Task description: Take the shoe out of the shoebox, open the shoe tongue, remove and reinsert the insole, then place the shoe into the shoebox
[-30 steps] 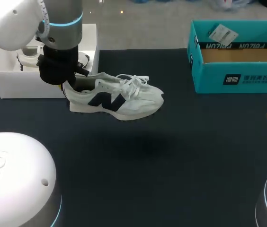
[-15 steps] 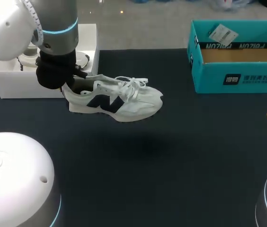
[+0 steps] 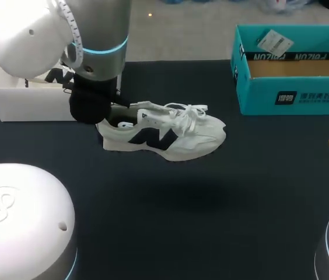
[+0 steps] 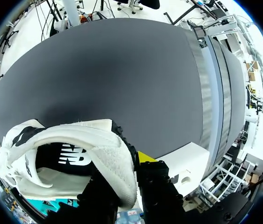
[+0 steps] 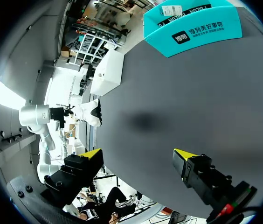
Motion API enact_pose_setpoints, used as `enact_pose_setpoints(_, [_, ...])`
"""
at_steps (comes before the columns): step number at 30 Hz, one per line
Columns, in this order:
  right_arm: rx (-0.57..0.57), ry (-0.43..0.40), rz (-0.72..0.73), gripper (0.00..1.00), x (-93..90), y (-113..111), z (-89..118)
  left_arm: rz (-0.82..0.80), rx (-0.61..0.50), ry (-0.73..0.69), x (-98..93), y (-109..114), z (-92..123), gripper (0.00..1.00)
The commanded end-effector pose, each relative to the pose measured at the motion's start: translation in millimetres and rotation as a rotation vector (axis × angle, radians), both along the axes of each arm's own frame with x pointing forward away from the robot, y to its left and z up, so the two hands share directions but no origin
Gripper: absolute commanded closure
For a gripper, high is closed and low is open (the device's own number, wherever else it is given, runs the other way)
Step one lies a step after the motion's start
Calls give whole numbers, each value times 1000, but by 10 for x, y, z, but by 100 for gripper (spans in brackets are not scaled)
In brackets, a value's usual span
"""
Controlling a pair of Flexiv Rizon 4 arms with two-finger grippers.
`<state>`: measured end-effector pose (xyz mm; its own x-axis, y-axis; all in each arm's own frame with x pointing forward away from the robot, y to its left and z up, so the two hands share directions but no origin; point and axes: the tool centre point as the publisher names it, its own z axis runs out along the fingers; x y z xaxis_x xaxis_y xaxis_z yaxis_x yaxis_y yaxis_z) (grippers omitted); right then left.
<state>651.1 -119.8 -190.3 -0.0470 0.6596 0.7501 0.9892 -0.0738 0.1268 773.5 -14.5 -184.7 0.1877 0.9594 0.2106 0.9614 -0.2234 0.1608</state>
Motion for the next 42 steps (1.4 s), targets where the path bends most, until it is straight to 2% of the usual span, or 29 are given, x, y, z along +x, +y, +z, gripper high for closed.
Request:
enact_pose_setpoints(1, [-2,-1,-2,0,-16,5,-1,5,12,4,-53,-163,-47,100])
enact_pose_setpoints(7, [-2,-1,-2,0,-16,5,-1,-22,-29,20,-173,-319,-182,100])
enact_pose_setpoints(11, [-2,-1,-2,0,-16,5,-1,-34,-8,9,-247,-479,-284,100])
enact_pose_setpoints(13, [-2,-1,-2,0,-16,5,-1,-45,49,3,-270,-575,-352,100])
enact_pose_setpoints(15, [-2,-1,-2,0,-16,5,-1,-46,45,-27,-293,-624,-422,100])
enact_pose_setpoints(20, [-2,-1,-2,0,-16,5,-1,-21,25,-41,-305,-685,-693,100])
enact_pose_setpoints(24, [-2,-1,-2,0,-16,5,-1,-15,47,1,-290,-774,-977,100])
enact_pose_setpoints(32, [-2,-1,-2,0,-16,5,-1,-54,-3,60,-288,-919,-1441,100])
enact_pose_setpoints(42, [-2,-1,-2,0,-16,5,-1,-63,48,90,-297,-1035,-1839,100])
